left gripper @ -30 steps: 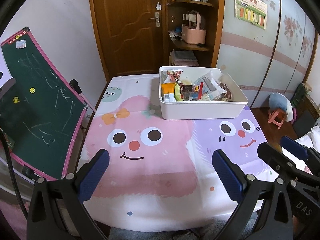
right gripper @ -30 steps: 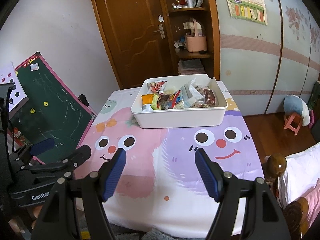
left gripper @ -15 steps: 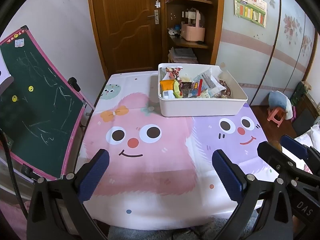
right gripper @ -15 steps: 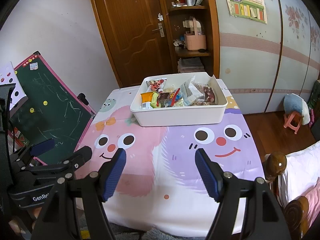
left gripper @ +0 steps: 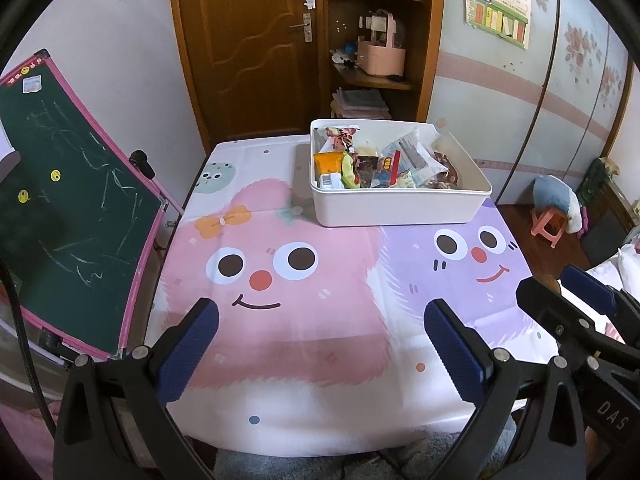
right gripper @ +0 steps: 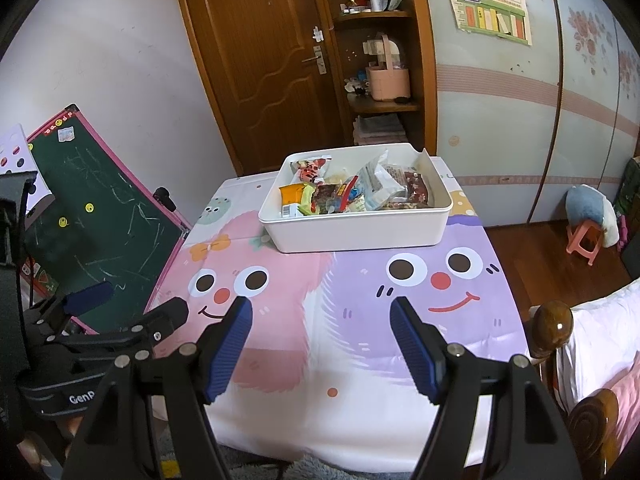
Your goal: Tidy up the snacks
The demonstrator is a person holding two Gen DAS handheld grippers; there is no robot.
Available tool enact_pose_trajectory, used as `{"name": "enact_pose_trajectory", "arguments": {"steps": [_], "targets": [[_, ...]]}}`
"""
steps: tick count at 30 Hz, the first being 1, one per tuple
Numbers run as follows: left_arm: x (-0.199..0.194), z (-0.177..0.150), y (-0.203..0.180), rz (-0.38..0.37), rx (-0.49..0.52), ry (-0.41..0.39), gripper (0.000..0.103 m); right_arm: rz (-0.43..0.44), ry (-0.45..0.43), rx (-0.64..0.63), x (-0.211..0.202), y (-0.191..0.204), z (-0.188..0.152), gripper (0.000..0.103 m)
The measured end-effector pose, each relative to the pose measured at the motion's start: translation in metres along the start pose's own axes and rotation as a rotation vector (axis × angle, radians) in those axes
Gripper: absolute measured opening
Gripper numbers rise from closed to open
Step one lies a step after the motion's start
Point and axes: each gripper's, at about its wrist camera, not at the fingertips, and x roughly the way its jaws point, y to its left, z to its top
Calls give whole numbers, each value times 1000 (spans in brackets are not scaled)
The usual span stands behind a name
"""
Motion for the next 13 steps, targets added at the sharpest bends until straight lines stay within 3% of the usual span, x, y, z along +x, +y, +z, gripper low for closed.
{"name": "enact_pose_trajectory", "arguments": {"steps": [13], "targets": [[2,1,1,-3,5,5,102,-1,-1,1,0,-1,0,72]]}}
